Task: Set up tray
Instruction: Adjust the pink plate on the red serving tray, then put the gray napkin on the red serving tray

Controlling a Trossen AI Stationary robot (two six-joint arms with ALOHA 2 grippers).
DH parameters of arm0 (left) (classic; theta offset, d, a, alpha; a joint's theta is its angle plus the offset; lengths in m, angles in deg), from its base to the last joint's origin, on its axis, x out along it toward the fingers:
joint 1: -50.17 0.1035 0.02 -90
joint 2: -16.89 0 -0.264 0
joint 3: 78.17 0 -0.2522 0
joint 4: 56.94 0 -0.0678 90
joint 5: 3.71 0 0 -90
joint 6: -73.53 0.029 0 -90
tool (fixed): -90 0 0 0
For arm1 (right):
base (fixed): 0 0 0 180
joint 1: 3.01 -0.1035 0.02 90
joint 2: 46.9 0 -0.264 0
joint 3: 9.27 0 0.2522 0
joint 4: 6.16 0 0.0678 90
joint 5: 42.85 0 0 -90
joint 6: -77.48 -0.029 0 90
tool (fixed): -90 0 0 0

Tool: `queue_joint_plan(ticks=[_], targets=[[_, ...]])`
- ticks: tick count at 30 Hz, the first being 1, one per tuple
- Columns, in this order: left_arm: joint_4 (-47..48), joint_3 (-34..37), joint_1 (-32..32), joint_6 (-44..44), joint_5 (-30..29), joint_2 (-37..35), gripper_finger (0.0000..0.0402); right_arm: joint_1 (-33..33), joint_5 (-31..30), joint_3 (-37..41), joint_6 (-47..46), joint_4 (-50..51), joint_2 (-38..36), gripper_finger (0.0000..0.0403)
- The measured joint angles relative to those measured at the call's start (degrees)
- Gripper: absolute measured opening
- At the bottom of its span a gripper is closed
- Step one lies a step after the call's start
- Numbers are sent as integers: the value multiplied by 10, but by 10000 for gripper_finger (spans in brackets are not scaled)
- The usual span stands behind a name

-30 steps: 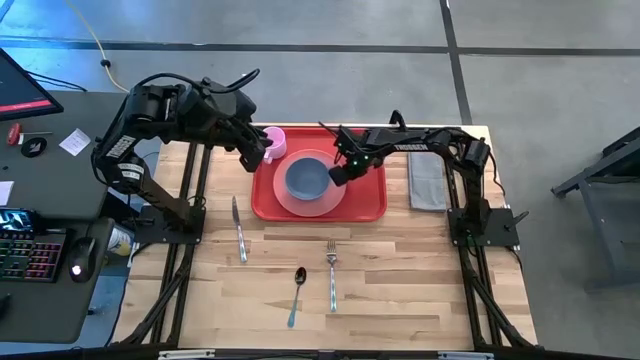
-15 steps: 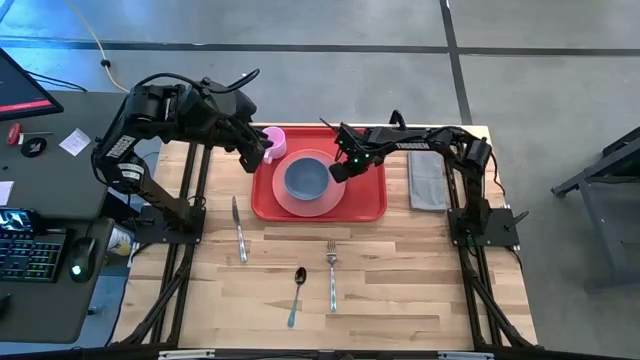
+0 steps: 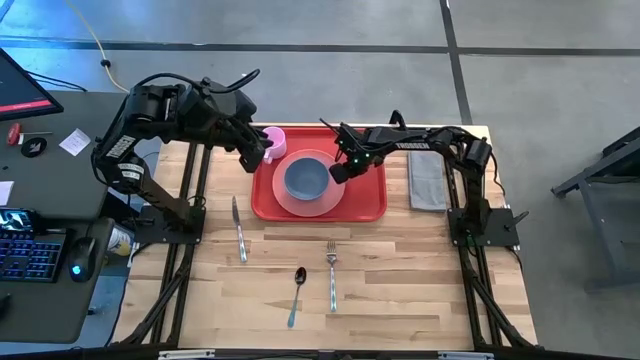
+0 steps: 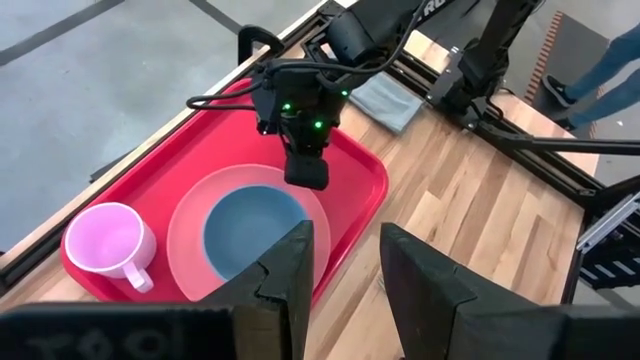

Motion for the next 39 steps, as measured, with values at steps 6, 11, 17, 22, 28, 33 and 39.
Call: queue_joint_plan(ticks=[6,11,17,22,28,33,39], targets=[[-3,0,0,1,-9,0,152,0,13,0,2,-20,0,0],[-5,0,0,1,-9,0,152,0,7,0,-9,-23,0,0],[-5,0,0,-2,-9,0,152,3,-1,0,1,6,-1,0],[-4,0,0,-3,-9,0,152,24,-53,0,53,98,-33,0],[-5,0,0,0,-10,0,152,70,-136,0,109,215,-93,0],[-5,0,0,0,-10,0,152,129,-144,0,94,273,-103,2],[-4,0,0,-3,-10,0,152,179,-164,0,105,301,-103,51]])
